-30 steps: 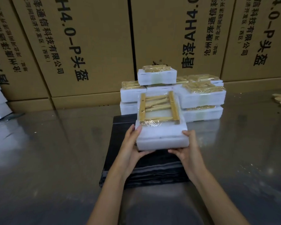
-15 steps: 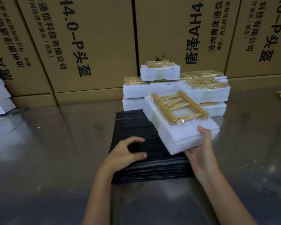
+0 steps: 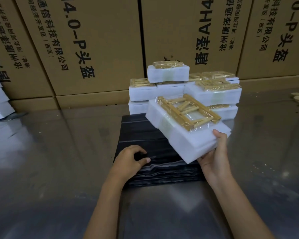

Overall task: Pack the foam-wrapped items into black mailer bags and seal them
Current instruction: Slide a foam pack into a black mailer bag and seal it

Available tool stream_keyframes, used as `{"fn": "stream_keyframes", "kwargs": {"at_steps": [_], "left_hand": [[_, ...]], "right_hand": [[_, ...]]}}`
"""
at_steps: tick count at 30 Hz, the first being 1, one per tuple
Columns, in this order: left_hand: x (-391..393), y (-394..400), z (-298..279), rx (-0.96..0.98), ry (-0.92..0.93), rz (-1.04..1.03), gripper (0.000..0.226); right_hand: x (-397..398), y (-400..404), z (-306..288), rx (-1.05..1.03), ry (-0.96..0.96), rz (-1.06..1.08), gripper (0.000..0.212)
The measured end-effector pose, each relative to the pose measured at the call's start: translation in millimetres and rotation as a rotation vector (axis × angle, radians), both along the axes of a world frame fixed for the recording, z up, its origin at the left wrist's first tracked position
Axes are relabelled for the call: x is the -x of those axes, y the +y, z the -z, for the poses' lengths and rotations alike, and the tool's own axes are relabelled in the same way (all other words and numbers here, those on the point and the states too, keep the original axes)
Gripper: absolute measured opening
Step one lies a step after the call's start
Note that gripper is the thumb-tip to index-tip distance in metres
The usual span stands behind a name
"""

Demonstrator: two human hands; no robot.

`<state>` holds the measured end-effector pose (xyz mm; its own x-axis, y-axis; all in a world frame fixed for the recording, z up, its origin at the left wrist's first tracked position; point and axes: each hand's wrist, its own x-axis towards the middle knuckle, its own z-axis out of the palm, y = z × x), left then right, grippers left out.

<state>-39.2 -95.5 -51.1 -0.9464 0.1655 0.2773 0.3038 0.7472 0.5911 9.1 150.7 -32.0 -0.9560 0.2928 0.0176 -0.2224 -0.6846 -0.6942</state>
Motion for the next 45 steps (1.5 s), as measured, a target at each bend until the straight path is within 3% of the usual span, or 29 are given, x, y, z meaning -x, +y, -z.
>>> {"fn": "stream_keyframes", "kwargs": {"at_steps": [6, 12, 16, 22, 28, 33, 38, 42, 45], "left_hand": [[2.9, 20.5, 1.1, 0.05, 0.136, 0.023, 0.018], [-1.4, 6.1, -3.1, 0.024, -0.034, 0.115, 0.033], [-2.2, -3.0, -1.7, -0.015, 0.027, 0.077, 0.035], [-5.3, -0.8, -2.4, -0.026, -0.081, 0.119, 0.019], [-10.7, 4.3, -4.9, 0.044, 0.102, 0.05, 0.029], [-7.5, 2.2, -3.8, 0.025, 0.128, 0.026, 0.041], [-5.9, -1.9, -1.4, 0.108, 0.198, -0.075, 0.035], [-6.1, -8.2, -3.9, 0.146, 0.057, -0.132, 0.066], [-2.1, -10.7, -4.8, 0.126, 0.059, -0.097, 0.075]], "right_hand": [[0.0, -0.6, 2.1, 0.015, -0.011, -0.012, 0.034], [1.3, 1.3, 4.7, 0.034, -0.011, -0.015, 0.034], [1.8, 1.3, 5.9, 0.037, -0.019, -0.011, 0.034], [1.5, 3.1, 7.7, 0.056, -0.022, -0.012, 0.034], [2.9, 4.0, 9.7, 0.048, -0.018, -0.008, 0.036], [3.8, 4.3, 10.3, 0.055, -0.023, -0.007, 0.037], [3.7, 6.6, 9.7, 0.063, -0.036, -0.004, 0.034], [5.4, 7.9, 7.7, 0.093, -0.055, 0.009, 0.041], [6.4, 9.8, 6.1, 0.139, -0.045, 0.021, 0.041]]}}
